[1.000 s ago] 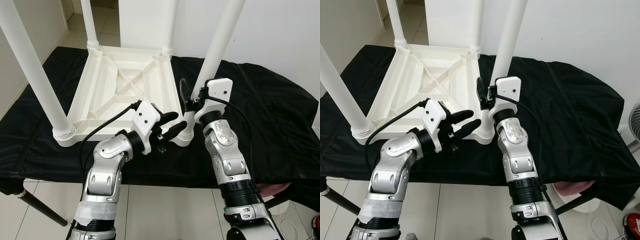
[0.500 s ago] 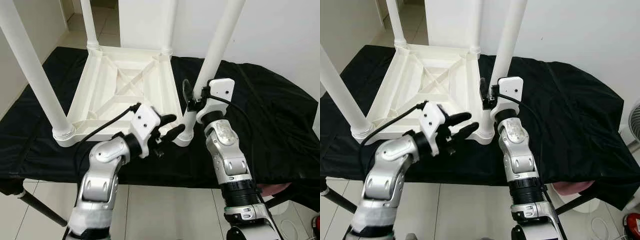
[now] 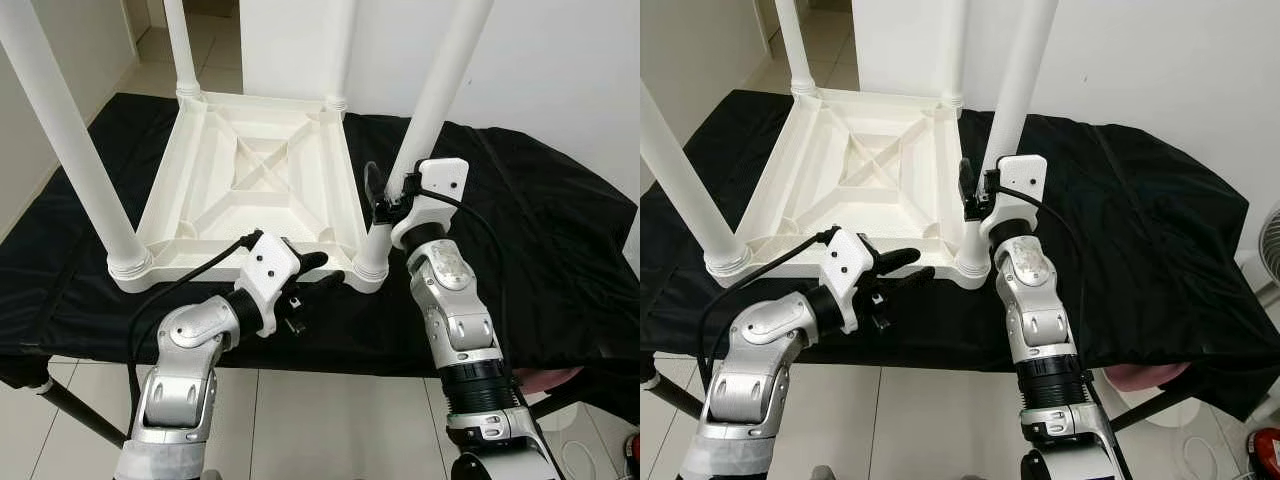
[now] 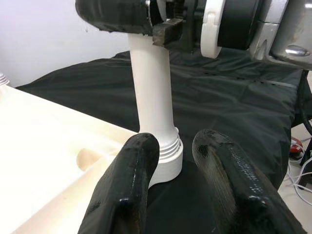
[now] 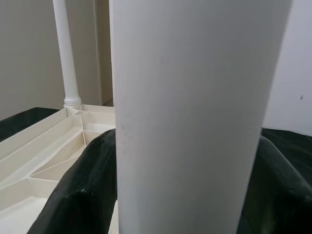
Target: Building children table
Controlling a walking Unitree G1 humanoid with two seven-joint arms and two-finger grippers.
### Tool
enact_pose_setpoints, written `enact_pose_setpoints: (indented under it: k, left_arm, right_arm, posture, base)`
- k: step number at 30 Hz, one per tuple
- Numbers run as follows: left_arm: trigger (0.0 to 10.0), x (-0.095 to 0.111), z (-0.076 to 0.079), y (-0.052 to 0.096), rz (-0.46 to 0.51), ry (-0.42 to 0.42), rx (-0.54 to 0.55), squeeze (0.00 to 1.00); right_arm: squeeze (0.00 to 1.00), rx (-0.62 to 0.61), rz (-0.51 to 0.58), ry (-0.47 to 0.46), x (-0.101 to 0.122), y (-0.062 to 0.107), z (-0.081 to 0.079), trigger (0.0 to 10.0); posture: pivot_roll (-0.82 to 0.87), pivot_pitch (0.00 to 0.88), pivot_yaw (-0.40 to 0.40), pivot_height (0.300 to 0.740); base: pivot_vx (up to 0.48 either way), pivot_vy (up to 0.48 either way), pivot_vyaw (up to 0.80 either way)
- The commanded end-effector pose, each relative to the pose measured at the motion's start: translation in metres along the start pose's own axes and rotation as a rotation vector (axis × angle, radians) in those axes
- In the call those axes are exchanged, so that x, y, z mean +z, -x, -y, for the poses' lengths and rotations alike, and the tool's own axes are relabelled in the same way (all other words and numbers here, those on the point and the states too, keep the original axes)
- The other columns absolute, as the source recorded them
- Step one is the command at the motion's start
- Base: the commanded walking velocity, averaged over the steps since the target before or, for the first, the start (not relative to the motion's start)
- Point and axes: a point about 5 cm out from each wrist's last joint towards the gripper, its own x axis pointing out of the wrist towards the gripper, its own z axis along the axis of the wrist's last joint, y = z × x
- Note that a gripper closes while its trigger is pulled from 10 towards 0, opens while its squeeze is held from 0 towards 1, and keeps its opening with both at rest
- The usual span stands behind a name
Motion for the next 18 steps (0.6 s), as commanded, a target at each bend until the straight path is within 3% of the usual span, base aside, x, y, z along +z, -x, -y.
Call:
enact_pose_setpoints:
  k: [1,4,11,14,18]
  left_arm:
    - [10.0,0.0022,-0.0025,-0.001,0.002,0.008,0.133,0.0]
    - [10.0,0.0027,-0.0016,-0.0013,0.004,0.009,0.132,0.0]
    - [10.0,0.0054,-0.0006,-0.0029,0.013,0.007,0.124,0.0]
    - [10.0,0.0059,-0.0009,-0.0031,0.015,0.005,0.124,0.0]
    - [10.0,0.0092,-0.0002,-0.005,0.026,0.003,0.121,0.0]
  right_arm:
    - [0.0,-0.03,-0.011,-0.035,0.0025,-0.0023,0.0037,10.0]
    - [0.0,-0.039,-0.02,-0.048,0.0025,-0.0025,0.0041,10.0]
    - [0.0,-0.091,-0.074,-0.207,0.0002,-0.0032,0.0022,10.0]
    - [0.0,-0.095,-0.078,-0.231,0.0001,-0.0034,0.0015,10.0]
    - [0.0,-0.12,-0.092,-0.37,-0.0015,-0.0049,-0.0021,10.0]
  posture:
    - [-0.01,0.0,-0.086,0.74]
    - [-0.01,0.0,-0.087,0.74]
    - [-0.01,0.0,-0.084,0.74]
    - [-0.01,0.0,-0.084,0.74]
    - [-0.01,0.0,-0.081,0.74]
  base:
    - [0.0,0.0,0.0]
    - [0.0,0.0,0.0]
    - [0.0,0.0,0.0]
    - [0.0,0.0,0.0]
    - [0.0,0.0,0.0]
